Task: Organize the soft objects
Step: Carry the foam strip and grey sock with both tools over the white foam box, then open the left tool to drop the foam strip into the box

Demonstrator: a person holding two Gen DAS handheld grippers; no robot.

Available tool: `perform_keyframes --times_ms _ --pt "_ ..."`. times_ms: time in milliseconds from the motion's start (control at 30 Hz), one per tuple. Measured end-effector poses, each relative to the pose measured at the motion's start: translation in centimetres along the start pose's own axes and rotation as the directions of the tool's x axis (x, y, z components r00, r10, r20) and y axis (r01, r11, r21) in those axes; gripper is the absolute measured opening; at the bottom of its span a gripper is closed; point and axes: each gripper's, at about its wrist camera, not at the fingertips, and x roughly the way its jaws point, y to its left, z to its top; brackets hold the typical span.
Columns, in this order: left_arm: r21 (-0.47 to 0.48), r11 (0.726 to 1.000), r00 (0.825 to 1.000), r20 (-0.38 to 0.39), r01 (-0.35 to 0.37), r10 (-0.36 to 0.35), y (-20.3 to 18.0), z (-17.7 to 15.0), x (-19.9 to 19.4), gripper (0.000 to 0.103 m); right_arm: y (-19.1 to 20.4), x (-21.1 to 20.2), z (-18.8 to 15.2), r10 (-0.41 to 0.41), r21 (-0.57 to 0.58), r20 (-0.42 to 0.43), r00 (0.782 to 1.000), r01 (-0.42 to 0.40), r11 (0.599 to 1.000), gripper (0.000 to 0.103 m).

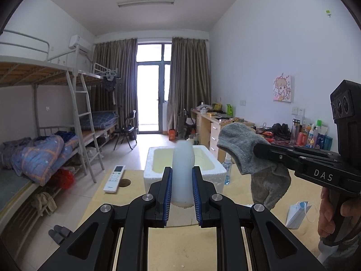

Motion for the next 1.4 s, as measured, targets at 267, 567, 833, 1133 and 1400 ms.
perform_keyframes --times_ms 267,567,833,1133,1400 --pt "0.005 1.0 1.0 -0.011 0.013 -0.013 0.3 1.4 1.6 0.019 -0.1 1.6 1.4 0.01 -0.005 -0.012 1.0 -0.01 1.0 0.012" --pt "0.011 1.0 0.999 -0.028 0.019 -0.019 0.7 2.6 3.8 0.019 -0.6 3.1 2.7 -0.001 -0.02 -0.016 1.0 0.0 1.0 0.012" --pt "0.019 1.0 0.999 -0.052 0.008 -0.007 1.1 3.4 6.1 0.019 -1.5 4.5 3.7 -0.011 -0.024 -0.023 1.0 0.01 1.0 0.012" --pt "0.015 1.0 0.995 -0.097 0.014 -0.012 1.3 3.4 9.1 0.019 -2.4 5.7 4.3 -0.022 -0.024 -0.028 0.999 0.022 0.999 0.012" --pt "0.025 0.998 0.991 -0.128 0.052 -0.048 0.5 3.4 11.4 0.019 -3.8 6.0 4.0 -0.051 0.004 -0.036 0.998 0.051 0.999 0.012"
